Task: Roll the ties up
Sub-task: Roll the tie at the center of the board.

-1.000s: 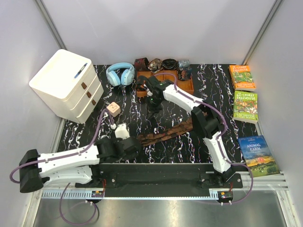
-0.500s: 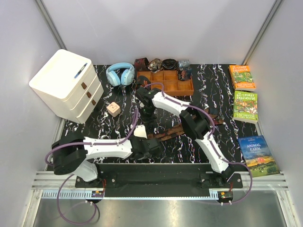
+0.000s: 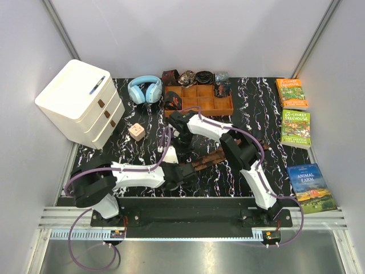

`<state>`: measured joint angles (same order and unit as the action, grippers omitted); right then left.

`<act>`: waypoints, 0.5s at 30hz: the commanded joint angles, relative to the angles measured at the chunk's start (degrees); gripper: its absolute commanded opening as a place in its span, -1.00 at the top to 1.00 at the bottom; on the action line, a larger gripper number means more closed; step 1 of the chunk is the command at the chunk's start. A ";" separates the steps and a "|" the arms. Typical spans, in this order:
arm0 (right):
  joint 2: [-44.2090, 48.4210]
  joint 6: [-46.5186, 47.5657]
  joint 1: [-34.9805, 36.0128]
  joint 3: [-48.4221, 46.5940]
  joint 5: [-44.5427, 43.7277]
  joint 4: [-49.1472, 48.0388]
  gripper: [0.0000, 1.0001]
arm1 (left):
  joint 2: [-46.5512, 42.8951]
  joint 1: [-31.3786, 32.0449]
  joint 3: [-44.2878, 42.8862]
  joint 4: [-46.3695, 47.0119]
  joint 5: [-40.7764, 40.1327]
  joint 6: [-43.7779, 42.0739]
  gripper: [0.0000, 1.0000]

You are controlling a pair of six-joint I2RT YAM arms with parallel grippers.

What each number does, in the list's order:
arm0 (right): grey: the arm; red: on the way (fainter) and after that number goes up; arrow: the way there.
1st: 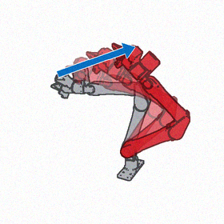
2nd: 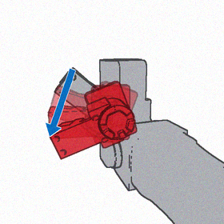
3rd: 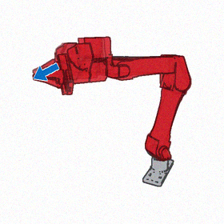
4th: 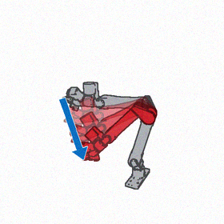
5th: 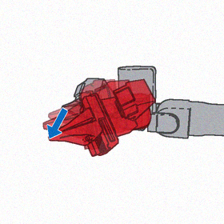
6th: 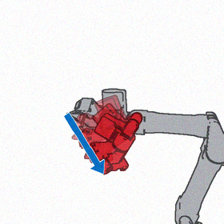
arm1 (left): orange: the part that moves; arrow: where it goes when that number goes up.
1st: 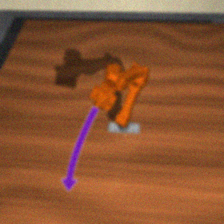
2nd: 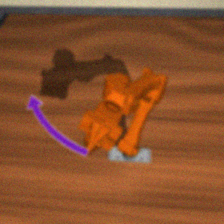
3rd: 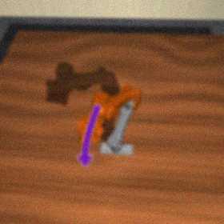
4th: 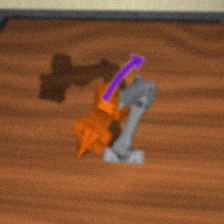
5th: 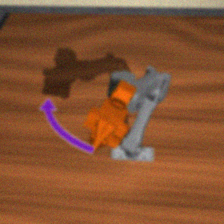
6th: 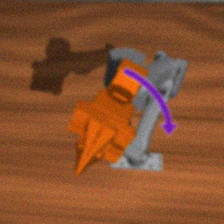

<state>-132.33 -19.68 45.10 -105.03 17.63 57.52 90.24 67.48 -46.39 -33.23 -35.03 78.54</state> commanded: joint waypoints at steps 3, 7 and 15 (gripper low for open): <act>0.15 0.43 0.07 1.85 5.82 2.34 0.72 | 4.33 -0.51 -0.28 0.80 -2.33 -0.05 1.00; -1.43 0.26 0.07 1.32 7.42 3.21 0.70 | 5.21 -0.51 -0.63 0.71 -2.59 -0.23 1.00; -2.05 0.96 -1.33 1.15 13.92 4.27 0.69 | 6.79 -0.34 -1.77 -0.16 -2.68 -0.50 1.00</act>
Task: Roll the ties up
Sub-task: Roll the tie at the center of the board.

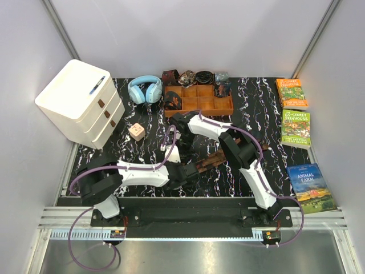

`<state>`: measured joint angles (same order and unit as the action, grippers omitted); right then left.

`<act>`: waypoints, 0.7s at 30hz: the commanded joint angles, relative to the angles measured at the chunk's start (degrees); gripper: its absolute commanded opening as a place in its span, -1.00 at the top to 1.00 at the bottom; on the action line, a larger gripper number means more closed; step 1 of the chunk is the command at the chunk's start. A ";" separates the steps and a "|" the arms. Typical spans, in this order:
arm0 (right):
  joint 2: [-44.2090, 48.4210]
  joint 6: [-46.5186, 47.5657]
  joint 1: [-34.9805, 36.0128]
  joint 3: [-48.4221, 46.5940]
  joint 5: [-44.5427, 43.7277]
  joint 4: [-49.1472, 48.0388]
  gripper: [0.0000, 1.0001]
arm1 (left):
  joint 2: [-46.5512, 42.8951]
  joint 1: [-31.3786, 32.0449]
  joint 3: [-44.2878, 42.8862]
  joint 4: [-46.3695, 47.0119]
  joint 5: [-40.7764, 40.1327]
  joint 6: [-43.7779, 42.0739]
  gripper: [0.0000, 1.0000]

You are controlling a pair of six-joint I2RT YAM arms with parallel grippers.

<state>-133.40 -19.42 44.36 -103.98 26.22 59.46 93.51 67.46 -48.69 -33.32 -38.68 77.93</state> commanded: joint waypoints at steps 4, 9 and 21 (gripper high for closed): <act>0.16 0.44 -1.73 -0.25 0.69 2.94 0.70 | 2.29 0.21 0.26 -0.34 1.67 -0.58 1.00; 0.69 -0.70 -4.71 -2.10 -7.23 3.38 0.72 | -2.27 4.07 -1.23 -5.61 2.20 0.46 1.00; 2.44 -0.88 -8.15 -15.20 -18.13 9.45 0.75 | -21.77 6.98 -2.20 -14.74 4.93 -4.28 0.50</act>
<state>-134.19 -19.97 35.94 -115.74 12.43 66.04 80.16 74.15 -49.17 -42.41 -33.32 75.11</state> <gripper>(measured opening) 0.137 0.198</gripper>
